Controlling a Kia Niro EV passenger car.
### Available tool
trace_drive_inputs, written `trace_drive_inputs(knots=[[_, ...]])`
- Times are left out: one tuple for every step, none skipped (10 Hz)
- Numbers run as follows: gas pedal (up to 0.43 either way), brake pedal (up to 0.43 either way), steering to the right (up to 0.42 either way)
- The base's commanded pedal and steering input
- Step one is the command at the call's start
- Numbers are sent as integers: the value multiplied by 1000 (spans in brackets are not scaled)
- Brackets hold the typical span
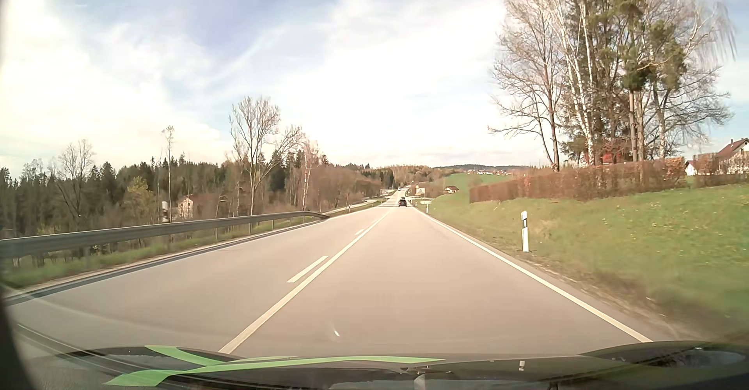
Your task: Follow the waypoints while adhering to traffic rules and regulations
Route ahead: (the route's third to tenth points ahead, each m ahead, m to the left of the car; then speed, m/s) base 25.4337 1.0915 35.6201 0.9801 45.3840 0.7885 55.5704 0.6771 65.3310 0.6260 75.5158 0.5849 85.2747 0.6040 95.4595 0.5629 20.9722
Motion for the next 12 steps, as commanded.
trace_drive_inputs(knots=[[0,0,-2],[0,0,-2],[0,0,-2],[0,0,-2],[28,0,-2],[39,0,-2],[59,0,-2],[67,0,-2],[79,0,-2],[79,0,-2],[79,0,-2],[87,0,-2]])
